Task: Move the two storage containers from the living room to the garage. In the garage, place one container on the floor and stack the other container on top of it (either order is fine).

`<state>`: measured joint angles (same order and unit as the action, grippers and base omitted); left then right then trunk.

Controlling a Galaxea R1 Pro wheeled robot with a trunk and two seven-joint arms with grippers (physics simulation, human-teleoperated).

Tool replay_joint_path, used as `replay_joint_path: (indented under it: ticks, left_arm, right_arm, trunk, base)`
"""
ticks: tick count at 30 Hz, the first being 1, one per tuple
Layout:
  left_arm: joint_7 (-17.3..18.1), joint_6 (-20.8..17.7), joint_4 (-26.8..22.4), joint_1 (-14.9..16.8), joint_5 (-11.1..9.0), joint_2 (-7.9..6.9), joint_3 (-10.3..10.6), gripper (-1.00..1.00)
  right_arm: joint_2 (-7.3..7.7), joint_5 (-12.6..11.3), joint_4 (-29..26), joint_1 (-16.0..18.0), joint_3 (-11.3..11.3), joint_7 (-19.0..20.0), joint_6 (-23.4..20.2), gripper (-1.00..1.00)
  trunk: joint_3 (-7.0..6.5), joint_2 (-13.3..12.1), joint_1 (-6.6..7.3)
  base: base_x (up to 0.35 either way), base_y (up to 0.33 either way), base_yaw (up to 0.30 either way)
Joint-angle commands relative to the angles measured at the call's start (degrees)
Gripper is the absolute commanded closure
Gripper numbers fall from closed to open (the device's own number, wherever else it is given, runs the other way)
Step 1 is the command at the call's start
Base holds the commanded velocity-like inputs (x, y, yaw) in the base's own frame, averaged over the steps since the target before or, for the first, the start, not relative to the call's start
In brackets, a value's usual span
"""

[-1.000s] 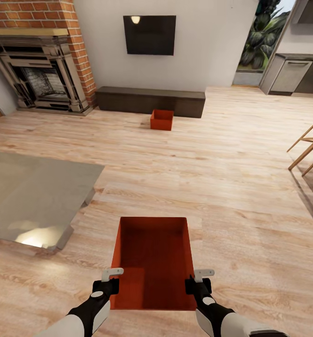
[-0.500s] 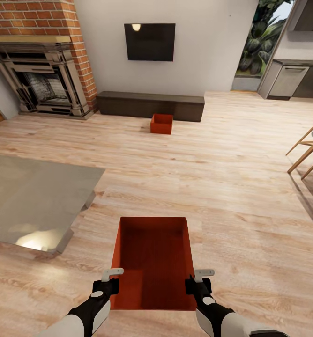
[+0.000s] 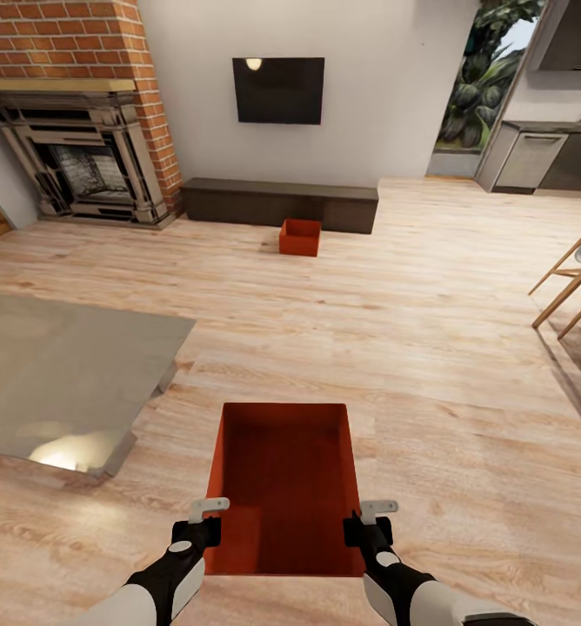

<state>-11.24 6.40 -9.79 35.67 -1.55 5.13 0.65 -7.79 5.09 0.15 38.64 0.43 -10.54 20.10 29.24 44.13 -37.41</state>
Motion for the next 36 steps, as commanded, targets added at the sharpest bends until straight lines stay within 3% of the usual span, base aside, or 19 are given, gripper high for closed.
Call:
replay_joint_path:
  ticks: [1, 36]
  left_arm:
    - [-0.8, 0.3, 0.2, 0.0, -0.3, -0.03, -0.9, 1.00]
    - [-0.8, 0.3, 0.1, 0.0, -0.3, -0.03, -1.0, 1.00]
  right_arm:
    - [-0.04, 1.8, -0.1, 0.1, -2.1, -0.3, -0.1, 1.00]
    - [-0.04, 1.8, -0.1, 0.1, -2.1, -0.3, -0.1, 1.00]
  trunk:
    - [-0.05, 0.0, -0.01]
    - [-3.31, 0.0, -0.01]
  base:
    - [0.000, 0.000, 0.000]
    - [0.000, 0.000, 0.000]
